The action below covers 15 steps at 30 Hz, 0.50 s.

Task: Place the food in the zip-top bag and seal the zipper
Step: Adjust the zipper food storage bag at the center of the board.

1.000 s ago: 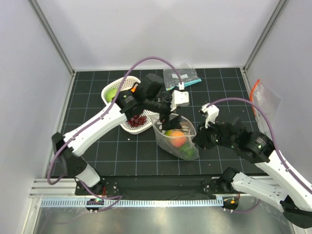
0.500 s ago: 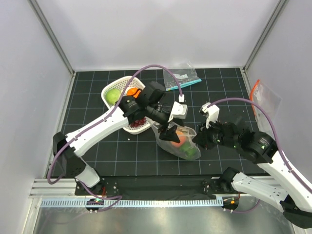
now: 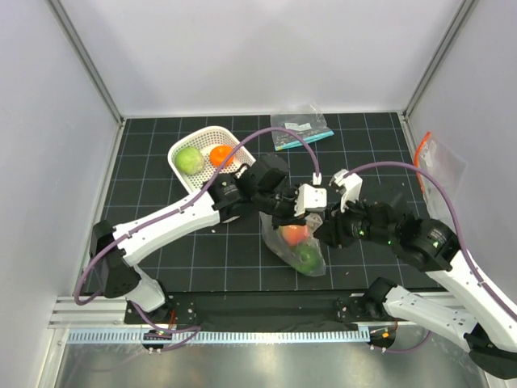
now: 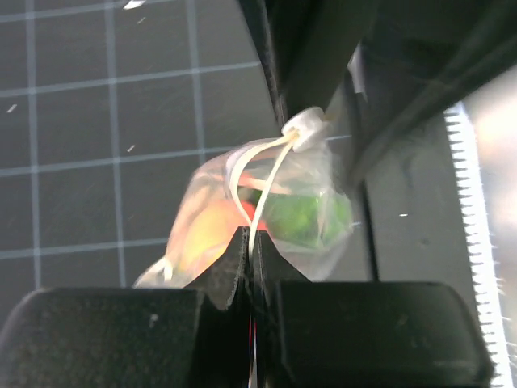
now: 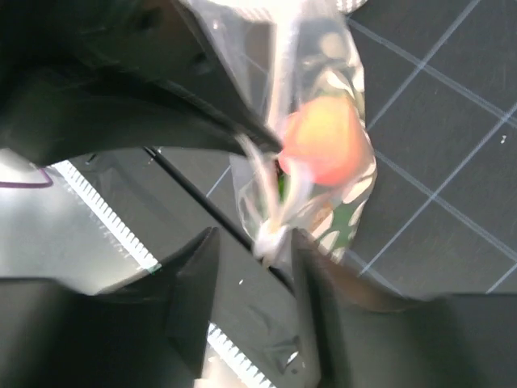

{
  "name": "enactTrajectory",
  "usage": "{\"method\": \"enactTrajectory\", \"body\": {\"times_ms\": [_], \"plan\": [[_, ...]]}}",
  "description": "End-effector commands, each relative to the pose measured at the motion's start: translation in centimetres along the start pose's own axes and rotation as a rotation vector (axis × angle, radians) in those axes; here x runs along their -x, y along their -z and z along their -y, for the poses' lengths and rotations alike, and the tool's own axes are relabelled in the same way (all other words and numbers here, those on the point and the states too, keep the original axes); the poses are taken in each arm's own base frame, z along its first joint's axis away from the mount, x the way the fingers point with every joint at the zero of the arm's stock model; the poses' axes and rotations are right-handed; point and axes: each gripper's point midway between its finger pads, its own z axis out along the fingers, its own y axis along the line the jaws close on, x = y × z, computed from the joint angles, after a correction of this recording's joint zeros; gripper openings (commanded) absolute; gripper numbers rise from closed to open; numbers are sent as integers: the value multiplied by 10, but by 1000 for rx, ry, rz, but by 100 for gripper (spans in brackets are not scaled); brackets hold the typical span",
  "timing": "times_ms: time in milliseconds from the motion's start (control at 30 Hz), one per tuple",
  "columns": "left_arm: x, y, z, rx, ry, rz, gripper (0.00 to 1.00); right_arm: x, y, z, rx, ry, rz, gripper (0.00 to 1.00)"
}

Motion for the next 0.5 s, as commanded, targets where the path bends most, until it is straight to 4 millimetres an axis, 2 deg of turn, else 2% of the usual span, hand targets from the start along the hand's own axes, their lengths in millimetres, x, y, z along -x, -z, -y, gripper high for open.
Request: {"method": "enactTrajectory", "body": {"times_ms": [0, 33, 67, 100, 233, 267, 300, 367, 467], "plan": [[10, 13, -29, 169, 1, -2, 0, 22, 2, -10, 45, 4, 109, 51], [10, 17, -31, 184, -7, -3, 0, 23, 2, -8, 36, -2, 120, 65], [11, 24, -30, 200, -15, 2, 0, 29, 1, -7, 31, -5, 150, 69], [11, 28, -33, 227, -27, 0, 0, 26, -1, -5, 27, -7, 161, 73], [14, 48, -32, 278, -62, 13, 0, 37, -2, -4, 31, -30, 256, 77], [12, 51, -33, 292, -62, 10, 0, 48, -1, -8, 53, -33, 315, 77], [17, 58, -34, 318, -73, 28, 0, 46, -4, -8, 64, -32, 328, 78], [16, 63, -36, 342, -81, 24, 0, 60, 4, -12, 89, -22, 417, 78], [19, 71, -35, 356, -97, 37, 0, 72, 10, -7, 69, -4, 517, 71]]}}
